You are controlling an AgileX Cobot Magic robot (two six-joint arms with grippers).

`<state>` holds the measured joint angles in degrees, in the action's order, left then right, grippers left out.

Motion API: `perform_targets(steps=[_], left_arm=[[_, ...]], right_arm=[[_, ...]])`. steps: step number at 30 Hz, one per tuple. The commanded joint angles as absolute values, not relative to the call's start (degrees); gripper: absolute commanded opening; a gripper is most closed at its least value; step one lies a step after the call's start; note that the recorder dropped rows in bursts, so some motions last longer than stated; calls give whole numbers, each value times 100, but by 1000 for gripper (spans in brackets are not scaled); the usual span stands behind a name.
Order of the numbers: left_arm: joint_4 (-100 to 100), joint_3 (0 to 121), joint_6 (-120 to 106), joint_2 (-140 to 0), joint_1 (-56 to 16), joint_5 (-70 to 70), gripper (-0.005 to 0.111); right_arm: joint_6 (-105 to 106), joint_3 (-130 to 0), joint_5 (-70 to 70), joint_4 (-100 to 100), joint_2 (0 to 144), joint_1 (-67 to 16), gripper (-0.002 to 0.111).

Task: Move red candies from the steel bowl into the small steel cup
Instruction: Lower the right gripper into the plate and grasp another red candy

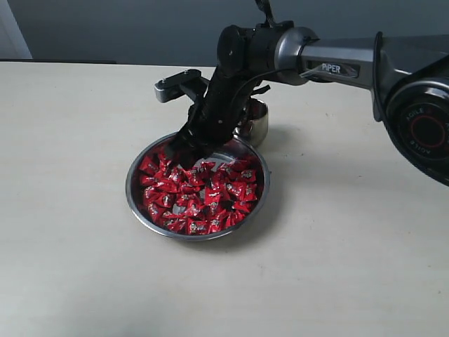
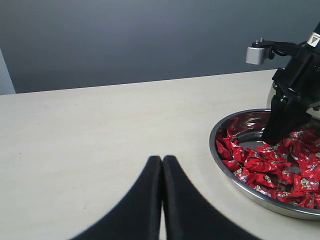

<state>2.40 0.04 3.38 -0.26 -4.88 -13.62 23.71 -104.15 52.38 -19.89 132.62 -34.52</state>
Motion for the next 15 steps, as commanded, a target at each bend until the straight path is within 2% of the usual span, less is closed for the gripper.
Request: perform_targets(steps=[1, 15], left_arm=[[246, 0, 350, 0, -529, -1329, 0], [246, 0, 350, 0, -529, -1329, 0]], right_arm=[[2609, -10436, 5559, -2037, 13200, -3445, 47], [3044, -10436, 5373, -2271, 13222, -3551, 47]])
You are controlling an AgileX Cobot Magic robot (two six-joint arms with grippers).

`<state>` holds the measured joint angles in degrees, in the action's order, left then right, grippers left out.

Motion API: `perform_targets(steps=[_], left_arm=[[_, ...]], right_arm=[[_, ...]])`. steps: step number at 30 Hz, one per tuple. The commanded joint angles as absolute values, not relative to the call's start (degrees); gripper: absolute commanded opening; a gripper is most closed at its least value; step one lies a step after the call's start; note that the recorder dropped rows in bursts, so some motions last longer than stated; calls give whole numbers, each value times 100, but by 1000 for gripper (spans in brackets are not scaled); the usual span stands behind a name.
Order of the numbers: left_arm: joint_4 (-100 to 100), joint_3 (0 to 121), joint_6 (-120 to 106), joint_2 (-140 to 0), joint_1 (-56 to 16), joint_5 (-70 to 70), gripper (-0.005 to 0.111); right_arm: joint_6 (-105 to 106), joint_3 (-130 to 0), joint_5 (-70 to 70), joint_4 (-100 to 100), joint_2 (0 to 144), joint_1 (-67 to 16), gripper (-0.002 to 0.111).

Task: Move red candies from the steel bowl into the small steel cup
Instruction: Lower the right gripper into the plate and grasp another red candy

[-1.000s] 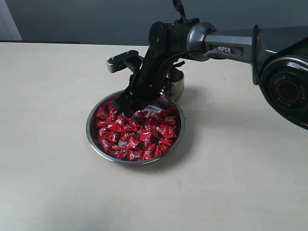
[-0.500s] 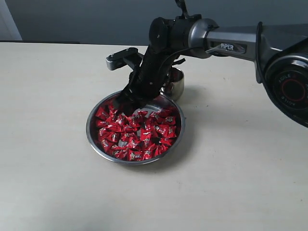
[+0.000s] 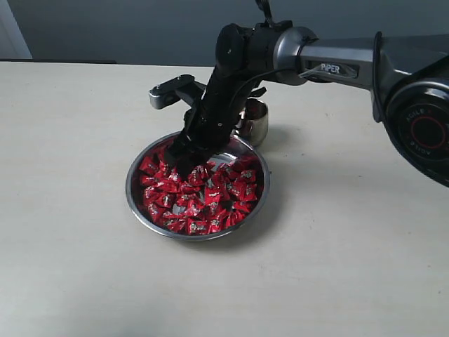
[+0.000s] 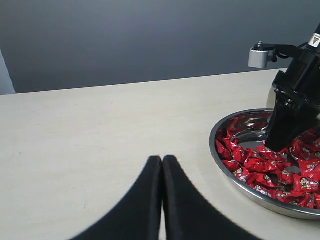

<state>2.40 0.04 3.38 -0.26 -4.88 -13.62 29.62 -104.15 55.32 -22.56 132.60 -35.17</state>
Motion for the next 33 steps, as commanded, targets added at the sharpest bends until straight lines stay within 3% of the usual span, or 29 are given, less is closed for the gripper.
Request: perform_targets(steps=[1, 27, 33], left_arm=[[246, 0, 350, 0, -529, -1329, 0], [246, 0, 350, 0, -529, -1329, 0], [246, 0, 350, 0, -529, -1329, 0]], right_arm=[[3044, -10436, 5336, -2235, 13252, -3551, 47], [2995, -10436, 5238, -1930, 13491, -3551, 47], [2995, -10436, 5288, -1954, 13491, -3551, 19]])
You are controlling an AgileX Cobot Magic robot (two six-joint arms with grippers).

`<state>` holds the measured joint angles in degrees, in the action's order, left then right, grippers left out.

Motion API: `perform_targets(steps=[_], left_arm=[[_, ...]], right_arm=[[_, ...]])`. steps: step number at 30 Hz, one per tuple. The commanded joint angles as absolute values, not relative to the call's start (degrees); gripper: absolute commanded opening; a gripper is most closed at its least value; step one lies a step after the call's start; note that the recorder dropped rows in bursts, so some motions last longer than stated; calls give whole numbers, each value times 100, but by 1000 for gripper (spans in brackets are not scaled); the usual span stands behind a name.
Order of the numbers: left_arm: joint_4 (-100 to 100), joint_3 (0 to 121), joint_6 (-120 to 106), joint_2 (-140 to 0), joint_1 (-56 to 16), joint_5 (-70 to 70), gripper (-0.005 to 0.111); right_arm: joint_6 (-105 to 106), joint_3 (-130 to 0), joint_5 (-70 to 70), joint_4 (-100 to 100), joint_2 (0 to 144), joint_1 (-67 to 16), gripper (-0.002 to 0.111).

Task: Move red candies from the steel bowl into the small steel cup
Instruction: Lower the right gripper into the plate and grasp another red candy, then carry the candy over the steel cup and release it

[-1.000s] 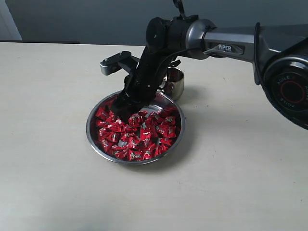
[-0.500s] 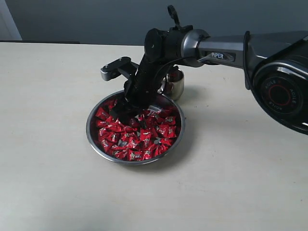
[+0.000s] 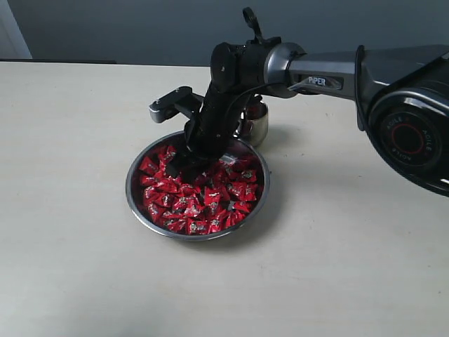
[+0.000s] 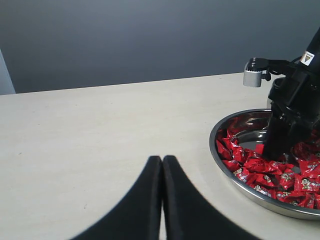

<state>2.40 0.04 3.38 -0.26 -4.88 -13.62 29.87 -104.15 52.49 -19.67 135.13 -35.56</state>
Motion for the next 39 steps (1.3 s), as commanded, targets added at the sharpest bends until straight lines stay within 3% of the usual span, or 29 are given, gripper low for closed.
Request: perform_targets(steps=[1, 6, 23, 28, 39], left_arm=[[246, 0, 350, 0, -529, -1329, 0], [246, 0, 350, 0, -529, -1329, 0], [246, 0, 350, 0, -529, -1329, 0], [246, 0, 350, 0, -529, -1329, 0], [246, 0, 350, 0, -529, -1329, 0]], right_arm=[[2995, -10436, 5288, -1954, 13491, -3551, 15], [2995, -10436, 5288, -1980, 13404, -3551, -1], [2685, -10436, 4901, -941, 12136, -3518, -1], [1913, -10436, 4803, -446, 12084, -3115, -1], [1794, -10436, 4560, -1346, 12084, -2338, -1]])
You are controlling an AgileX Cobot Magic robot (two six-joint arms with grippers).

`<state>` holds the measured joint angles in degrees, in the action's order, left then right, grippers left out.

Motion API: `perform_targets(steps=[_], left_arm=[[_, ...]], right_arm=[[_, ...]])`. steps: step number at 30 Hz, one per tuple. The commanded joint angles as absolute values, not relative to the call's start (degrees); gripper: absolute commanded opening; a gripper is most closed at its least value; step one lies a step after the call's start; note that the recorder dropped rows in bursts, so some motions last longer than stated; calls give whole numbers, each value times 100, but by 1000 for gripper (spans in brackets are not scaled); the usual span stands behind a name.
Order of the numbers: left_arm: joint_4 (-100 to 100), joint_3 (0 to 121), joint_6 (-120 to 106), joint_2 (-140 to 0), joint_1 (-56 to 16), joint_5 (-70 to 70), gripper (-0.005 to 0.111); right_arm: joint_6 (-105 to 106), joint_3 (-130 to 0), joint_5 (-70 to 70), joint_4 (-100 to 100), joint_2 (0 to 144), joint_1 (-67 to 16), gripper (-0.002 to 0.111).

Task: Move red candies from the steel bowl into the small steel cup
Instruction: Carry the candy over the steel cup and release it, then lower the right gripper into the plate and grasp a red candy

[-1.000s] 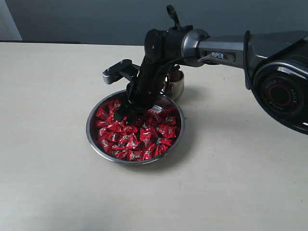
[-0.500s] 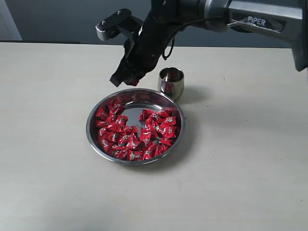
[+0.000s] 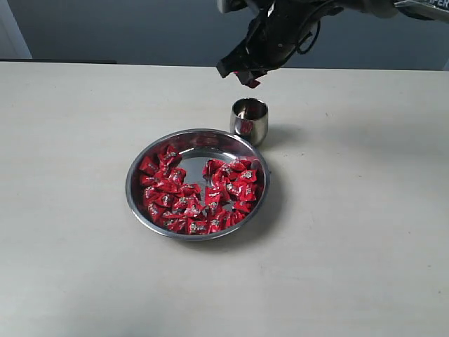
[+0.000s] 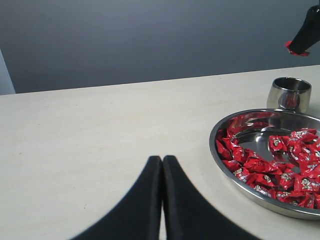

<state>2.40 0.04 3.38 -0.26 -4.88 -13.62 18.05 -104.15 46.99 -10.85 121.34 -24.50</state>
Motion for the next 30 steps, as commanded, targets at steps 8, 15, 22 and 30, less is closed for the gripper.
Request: perform_targets(steps=[8, 15, 22, 30], left_arm=[[246, 0, 350, 0, -529, -1329, 0], [246, 0, 350, 0, -529, -1329, 0], [246, 0, 350, 0, -529, -1329, 0], [246, 0, 350, 0, -529, -1329, 0]], right_arm=[[1853, -10436, 4622, -1355, 12384, -2338, 13], [1829, -10436, 4565, -1355, 12541, -2338, 33], [1995, -10436, 5026, -2041, 12459, -2361, 33], [3167, -10436, 5475, -2324, 12568, -3165, 33]])
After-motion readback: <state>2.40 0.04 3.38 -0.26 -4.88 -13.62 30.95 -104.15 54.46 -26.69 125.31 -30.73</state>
